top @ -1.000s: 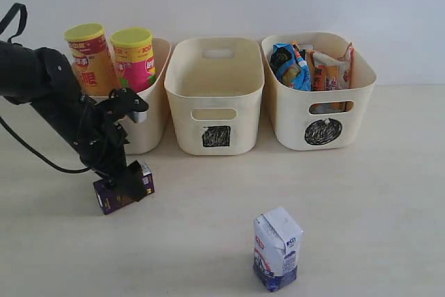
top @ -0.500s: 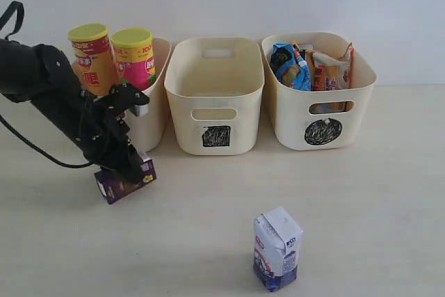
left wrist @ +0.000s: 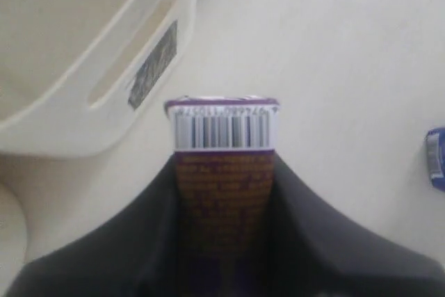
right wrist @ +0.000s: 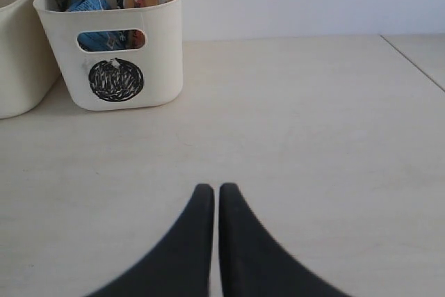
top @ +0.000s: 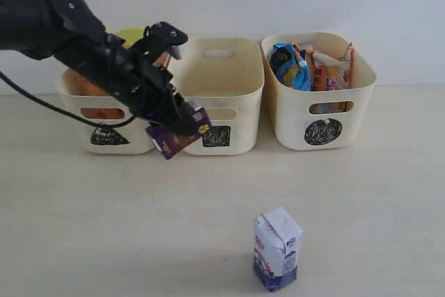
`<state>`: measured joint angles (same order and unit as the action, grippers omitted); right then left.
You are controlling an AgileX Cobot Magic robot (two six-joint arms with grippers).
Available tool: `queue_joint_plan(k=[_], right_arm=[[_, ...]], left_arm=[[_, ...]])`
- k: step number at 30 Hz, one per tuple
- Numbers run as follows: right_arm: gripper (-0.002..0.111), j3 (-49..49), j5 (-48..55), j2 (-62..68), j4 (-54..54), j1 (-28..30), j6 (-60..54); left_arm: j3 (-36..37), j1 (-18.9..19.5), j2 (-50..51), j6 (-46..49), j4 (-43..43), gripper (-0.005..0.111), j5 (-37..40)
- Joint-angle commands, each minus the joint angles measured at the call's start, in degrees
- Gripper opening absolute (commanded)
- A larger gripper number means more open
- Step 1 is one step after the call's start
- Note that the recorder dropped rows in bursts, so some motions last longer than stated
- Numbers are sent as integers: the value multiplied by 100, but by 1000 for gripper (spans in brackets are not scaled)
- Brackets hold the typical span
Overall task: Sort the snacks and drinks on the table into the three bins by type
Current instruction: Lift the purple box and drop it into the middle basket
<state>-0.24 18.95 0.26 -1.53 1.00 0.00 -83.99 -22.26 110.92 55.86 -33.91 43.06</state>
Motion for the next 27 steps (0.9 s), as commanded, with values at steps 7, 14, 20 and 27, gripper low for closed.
queue_joint_plan(k=[7,14,20,27], right_arm=[[0,24,-56,-26,56,16,0],[0,24,-19,-26,34,16,0],[0,24,-19,-26,34,16,0],[0,24,-19,-26,34,16,0]], left_arm=[[-707,-241,-8,-228,-269,4,-1619],[-1382,-241,612,-228,-460,4,-2228],[-2035,-241,1192,-228,-682,4,-2464],[-2332,-241,1580,-228,-917,6,-2610]])
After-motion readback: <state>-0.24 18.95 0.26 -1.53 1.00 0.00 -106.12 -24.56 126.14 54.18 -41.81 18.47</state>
